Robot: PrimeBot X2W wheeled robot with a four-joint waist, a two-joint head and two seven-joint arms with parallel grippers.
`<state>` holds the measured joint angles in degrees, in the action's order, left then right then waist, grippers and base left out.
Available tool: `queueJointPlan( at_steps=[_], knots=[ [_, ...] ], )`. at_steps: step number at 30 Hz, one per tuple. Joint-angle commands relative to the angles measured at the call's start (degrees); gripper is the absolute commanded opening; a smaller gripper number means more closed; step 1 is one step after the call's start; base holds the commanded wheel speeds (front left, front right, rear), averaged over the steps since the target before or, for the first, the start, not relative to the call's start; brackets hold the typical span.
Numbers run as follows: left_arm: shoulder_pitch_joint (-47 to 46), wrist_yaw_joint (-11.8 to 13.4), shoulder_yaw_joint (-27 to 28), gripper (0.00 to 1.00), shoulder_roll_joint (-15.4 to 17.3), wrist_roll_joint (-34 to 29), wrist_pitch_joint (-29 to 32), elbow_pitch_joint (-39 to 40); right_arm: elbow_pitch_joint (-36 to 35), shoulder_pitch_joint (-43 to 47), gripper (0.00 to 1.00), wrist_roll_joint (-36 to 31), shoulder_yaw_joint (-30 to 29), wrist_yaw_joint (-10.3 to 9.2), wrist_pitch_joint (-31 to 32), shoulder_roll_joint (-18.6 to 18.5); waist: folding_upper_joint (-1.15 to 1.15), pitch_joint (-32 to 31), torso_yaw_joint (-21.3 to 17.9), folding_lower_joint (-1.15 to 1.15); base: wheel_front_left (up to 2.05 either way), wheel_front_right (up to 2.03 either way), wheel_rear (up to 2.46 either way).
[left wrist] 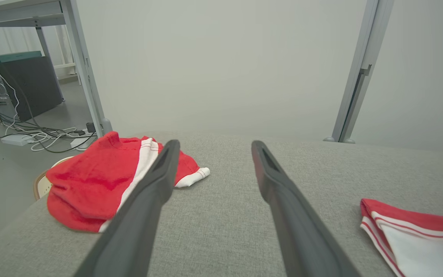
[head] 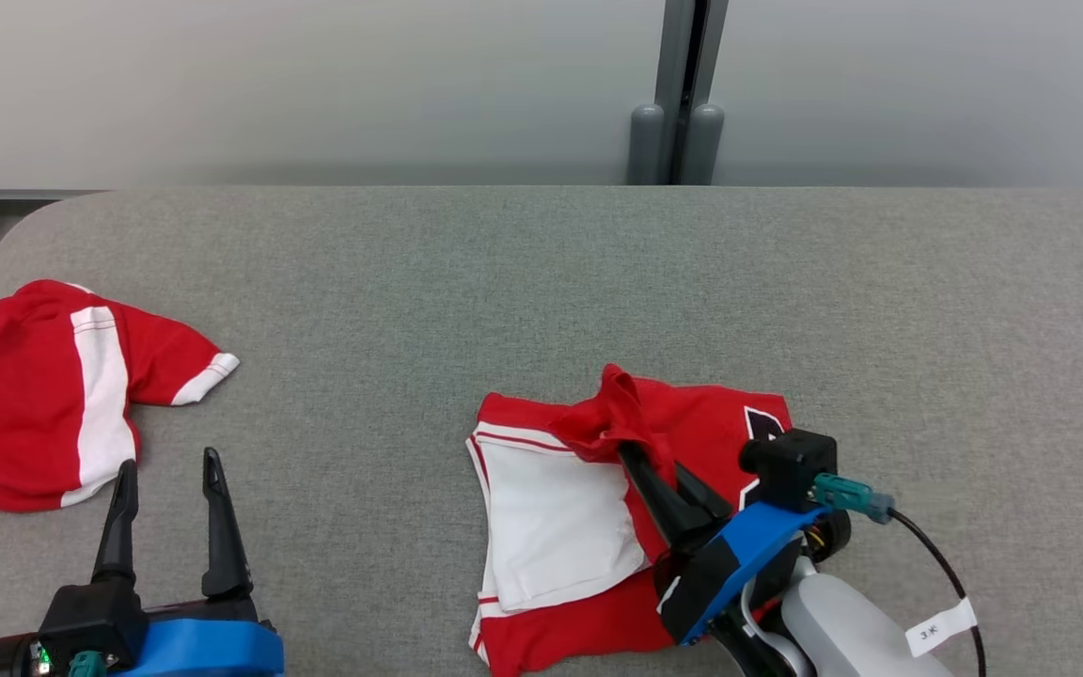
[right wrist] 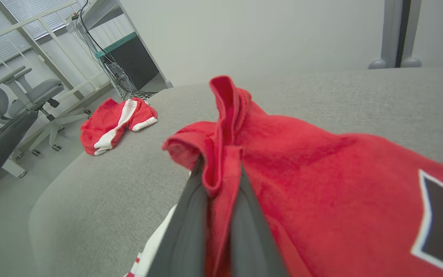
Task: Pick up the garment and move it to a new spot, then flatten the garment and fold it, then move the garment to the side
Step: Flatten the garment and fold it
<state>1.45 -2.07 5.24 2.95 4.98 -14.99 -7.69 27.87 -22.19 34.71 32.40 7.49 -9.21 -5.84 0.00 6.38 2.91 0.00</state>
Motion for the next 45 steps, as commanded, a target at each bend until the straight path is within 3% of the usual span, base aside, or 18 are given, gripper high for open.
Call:
queueJointPlan(
  at_steps=[1, 9, 18, 21, 27, 30, 38, 45],
  knots=[
    [-1.19, -0.02, -0.18, 1.0, -0.08, 0.05, -0.28, -0.21, 0.41, -0.99, 0.0, 0.38, 0.42, 0.0, -0.5, 0.34, 0.0, 0.4, 0.54, 0.0, 0.0, 0.0, 0.0],
    [-2.56, 0.08, -1.39, 1.0, -0.08, 0.68, -0.27, -1.1, 4.18, -4.15, 0.0, 2.38, 5.4, 0.0, -1.75, 2.71, 0.0, 1.47, 3.1, 0.0, 0.0, 0.0, 0.0],
    [-3.38, 0.25, -2.33, 1.0, -0.08, 1.21, -0.28, -1.82, 8.11, -6.33, 0.0, 7.77, 10.13, 0.0, -3.92, 2.94, 0.0, 1.85, 4.53, 0.0, 0.0, 0.0, 0.0],
    [-3.52, 0.03, -2.04, 1.0, -0.08, 1.31, -0.28, -2.25, 9.39, -7.11, 1.0, 9.29, 11.9, 0.0, -4.45, 2.95, 0.0, 1.72, 4.33, 0.0, 0.0, 0.0, 0.0],
    [-2.36, -0.3, -1.35, 1.0, -0.08, 1.21, -0.27, -2.59, 11.63, -8.79, 1.0, 7.89, 11.51, 0.0, -5.66, 2.91, 0.0, 0.68, 2.18, 0.0, 0.0, 0.0, 0.0],
    [-2.07, -0.29, -1.32, 1.0, -0.08, 1.22, -0.28, -2.65, 10.83, -8.97, 1.0, 6.36, 8.99, 0.0, -5.97, 1.09, 0.0, 0.01, 0.91, 0.0, 0.0, 0.0, 0.0],
    [-1.18, -0.38, -1.39, 1.0, -0.06, 0.65, -0.28, -2.2, -0.47, -2.87, 1.0, -1.53, -6.11, 0.0, -6.0, -4.82, 0.0, -1.49, -2.32, 0.0, 0.0, 0.0, 0.0],
    [-0.53, -0.3, -1.54, 1.0, -0.06, 0.09, -0.28, -1.73, -7.53, 4.14, 1.0, -7.22, -15.53, 0.0, -6.01, -5.42, 0.0, -2.62, -3.93, 0.0, 0.0, 0.0, 0.0]
  ],
)
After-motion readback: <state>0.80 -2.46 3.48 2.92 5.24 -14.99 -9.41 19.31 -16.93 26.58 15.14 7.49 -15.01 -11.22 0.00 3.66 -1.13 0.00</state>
